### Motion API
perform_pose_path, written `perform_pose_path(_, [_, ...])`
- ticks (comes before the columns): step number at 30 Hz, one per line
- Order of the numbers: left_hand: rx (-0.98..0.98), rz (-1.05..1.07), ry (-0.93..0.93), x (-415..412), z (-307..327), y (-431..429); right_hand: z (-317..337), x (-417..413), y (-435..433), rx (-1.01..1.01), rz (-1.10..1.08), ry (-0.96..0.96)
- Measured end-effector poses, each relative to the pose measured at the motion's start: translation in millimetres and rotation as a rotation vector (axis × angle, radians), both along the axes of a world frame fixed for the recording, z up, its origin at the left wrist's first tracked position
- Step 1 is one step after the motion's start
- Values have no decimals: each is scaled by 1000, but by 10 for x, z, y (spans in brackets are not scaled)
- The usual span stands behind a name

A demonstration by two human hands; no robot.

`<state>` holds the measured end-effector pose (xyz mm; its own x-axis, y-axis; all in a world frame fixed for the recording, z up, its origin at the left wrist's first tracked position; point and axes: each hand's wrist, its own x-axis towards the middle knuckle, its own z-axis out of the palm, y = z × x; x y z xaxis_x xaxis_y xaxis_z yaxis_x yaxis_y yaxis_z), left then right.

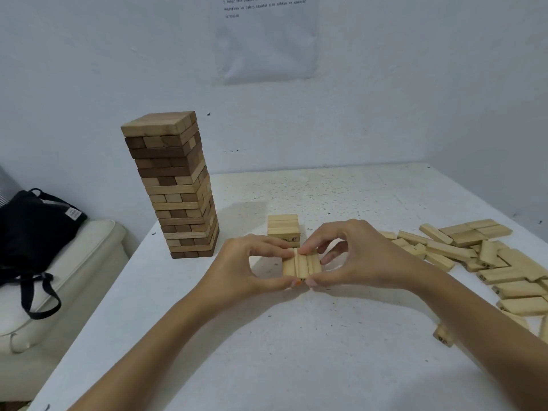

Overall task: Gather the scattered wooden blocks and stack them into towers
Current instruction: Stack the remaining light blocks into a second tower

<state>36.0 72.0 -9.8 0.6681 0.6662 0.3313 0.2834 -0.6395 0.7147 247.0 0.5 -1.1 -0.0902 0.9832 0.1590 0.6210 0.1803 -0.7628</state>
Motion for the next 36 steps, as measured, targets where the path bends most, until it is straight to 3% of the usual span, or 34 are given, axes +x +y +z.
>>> perform_pose_path(15, [25,73,-46,16,215,280,326,33,463,89,21,-77])
perform_pose_path(24, [5,97,49,73,182,527,247,48,760,53,4,-84])
perform_pose_path(36, [-33,61,38,158,119,560,177,133,800,10,-17,-85])
